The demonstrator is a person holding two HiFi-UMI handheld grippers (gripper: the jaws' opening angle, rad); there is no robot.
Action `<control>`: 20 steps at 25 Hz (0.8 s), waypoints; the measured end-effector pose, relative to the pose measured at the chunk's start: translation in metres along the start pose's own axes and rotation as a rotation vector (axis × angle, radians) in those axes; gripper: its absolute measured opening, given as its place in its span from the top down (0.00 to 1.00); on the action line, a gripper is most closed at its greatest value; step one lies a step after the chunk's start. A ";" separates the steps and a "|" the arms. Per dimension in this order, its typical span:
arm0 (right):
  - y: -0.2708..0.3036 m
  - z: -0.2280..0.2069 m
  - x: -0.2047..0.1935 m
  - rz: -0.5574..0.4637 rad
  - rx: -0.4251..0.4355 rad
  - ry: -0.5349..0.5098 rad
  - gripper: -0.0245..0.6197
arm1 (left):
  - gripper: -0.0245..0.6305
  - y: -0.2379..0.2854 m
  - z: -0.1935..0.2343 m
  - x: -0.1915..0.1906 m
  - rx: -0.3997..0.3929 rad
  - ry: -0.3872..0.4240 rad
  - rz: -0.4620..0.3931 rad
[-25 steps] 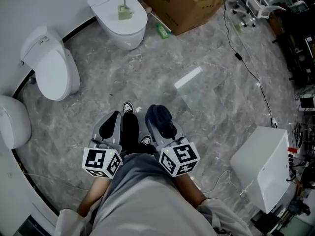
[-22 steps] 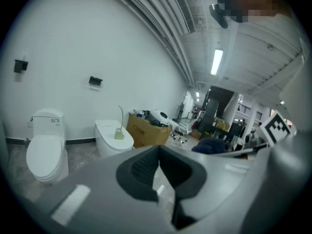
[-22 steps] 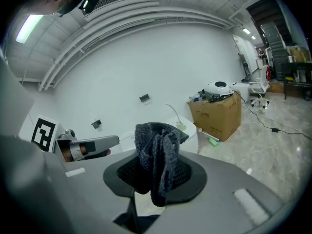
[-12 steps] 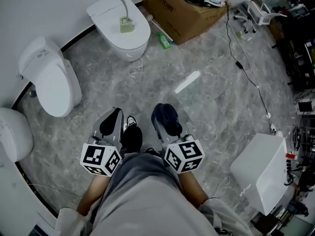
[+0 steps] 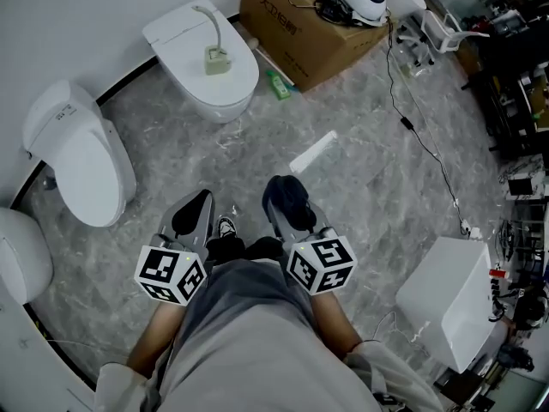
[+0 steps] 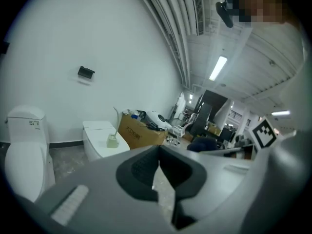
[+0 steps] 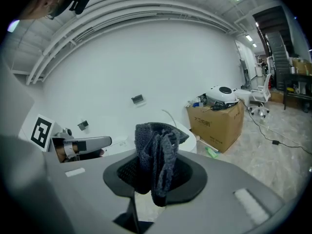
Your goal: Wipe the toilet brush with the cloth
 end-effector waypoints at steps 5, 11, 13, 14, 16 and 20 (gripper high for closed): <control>0.024 0.008 0.010 0.023 0.034 -0.025 0.80 | 0.96 0.001 0.023 0.004 0.018 -0.044 -0.019; 0.053 0.011 0.031 0.030 0.063 -0.070 0.80 | 0.96 0.014 0.040 0.022 0.056 -0.057 -0.062; 0.065 0.008 0.040 0.027 0.078 -0.081 0.80 | 0.96 0.023 0.046 0.028 0.065 -0.054 -0.068; 0.072 0.006 0.045 0.026 0.085 -0.083 0.80 | 0.96 0.028 0.049 0.032 0.071 -0.050 -0.071; 0.088 0.001 0.056 0.024 0.097 -0.084 0.80 | 0.96 0.038 0.058 0.041 0.083 -0.044 -0.075; 0.127 -0.016 0.080 0.033 0.127 -0.088 0.80 | 0.96 0.069 0.080 0.062 0.132 -0.042 -0.094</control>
Point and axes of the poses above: the fingertips, and each gripper's own axes: y forward along the fingers, z to its left, x out of its top, the point moved 7 cm from there along -y, backward along the fingers, and after that the axes turned 3 degrees about -x, right-handed, at the moved point
